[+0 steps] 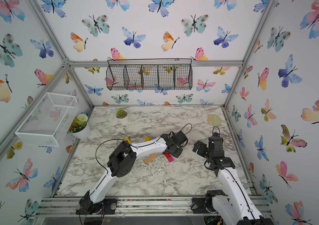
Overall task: Assemble the letter v with building blocks
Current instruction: Assemble the building block at the center of the board.
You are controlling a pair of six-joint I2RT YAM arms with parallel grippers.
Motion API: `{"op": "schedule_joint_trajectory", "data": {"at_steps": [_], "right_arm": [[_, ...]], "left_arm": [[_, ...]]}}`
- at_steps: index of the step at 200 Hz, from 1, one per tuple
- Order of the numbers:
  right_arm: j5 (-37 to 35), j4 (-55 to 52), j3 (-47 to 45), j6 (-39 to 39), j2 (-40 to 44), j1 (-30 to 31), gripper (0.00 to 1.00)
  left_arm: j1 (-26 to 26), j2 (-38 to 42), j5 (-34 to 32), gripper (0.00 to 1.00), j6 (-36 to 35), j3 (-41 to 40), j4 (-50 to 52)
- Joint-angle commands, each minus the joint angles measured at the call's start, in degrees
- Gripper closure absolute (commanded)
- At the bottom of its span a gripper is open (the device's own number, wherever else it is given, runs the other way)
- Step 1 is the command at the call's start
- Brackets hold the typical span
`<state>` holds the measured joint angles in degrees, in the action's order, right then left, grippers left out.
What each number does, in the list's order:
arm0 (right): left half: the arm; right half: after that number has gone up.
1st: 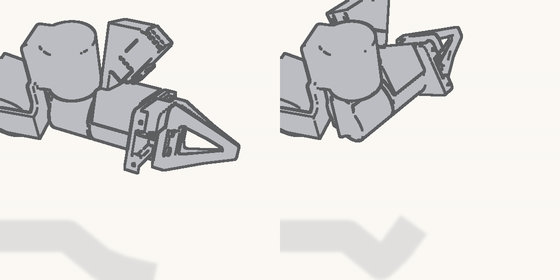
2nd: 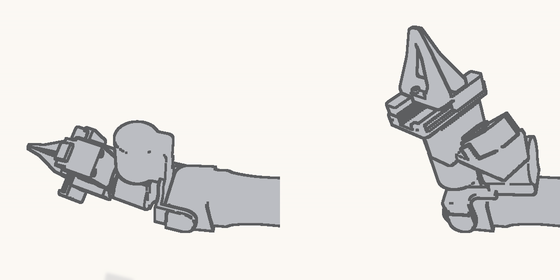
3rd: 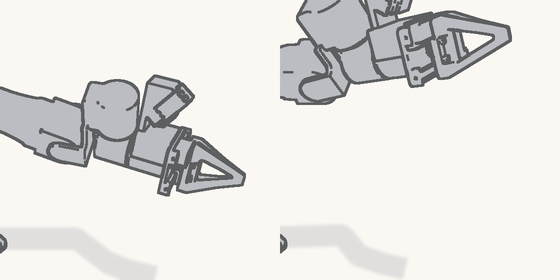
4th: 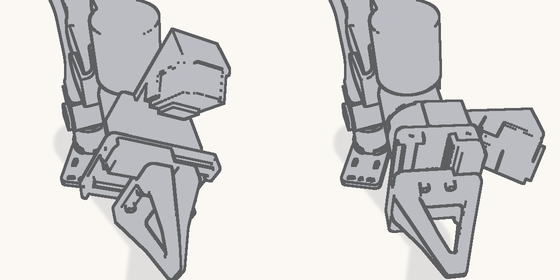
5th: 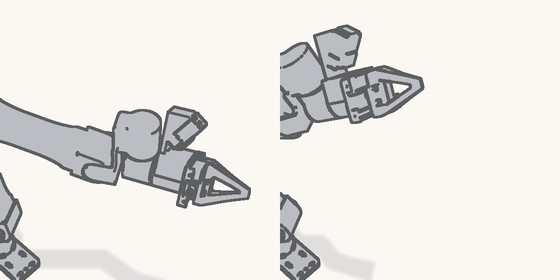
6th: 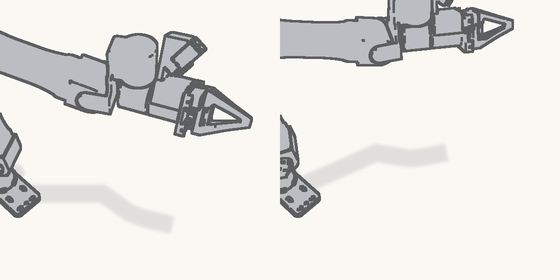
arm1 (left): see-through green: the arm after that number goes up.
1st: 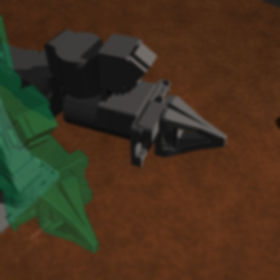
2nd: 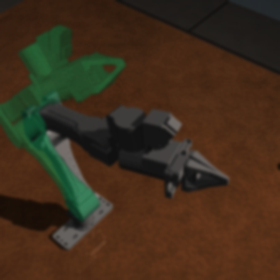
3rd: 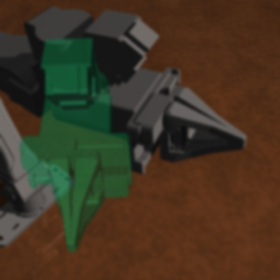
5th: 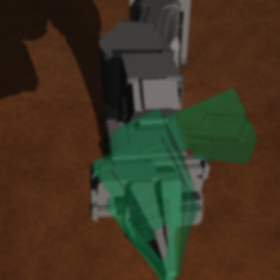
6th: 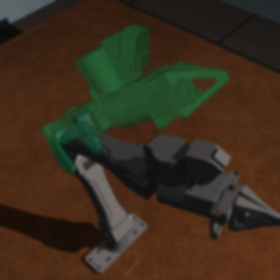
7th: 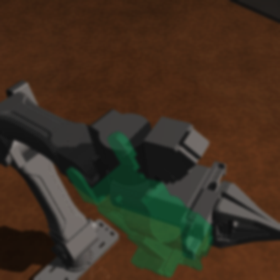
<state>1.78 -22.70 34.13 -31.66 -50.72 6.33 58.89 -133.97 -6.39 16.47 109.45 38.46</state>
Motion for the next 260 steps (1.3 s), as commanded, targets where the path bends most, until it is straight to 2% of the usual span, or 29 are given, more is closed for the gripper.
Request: {"op": "schedule_joint_trajectory", "data": {"at_steps": [1,260], "right_arm": [[0.4,-0.9,-0.4,0.5,0.7,-0.2,0.0],[-0.4,-1.3,-0.2,0.8,0.1,-0.3,0.0]], "left_arm": [[0.6,2.5,-0.7,0.77,-0.8,-1.4,1.8],[1.7,4.3,-1.8,0.77,-1.8,-3.8,0.5]]}}
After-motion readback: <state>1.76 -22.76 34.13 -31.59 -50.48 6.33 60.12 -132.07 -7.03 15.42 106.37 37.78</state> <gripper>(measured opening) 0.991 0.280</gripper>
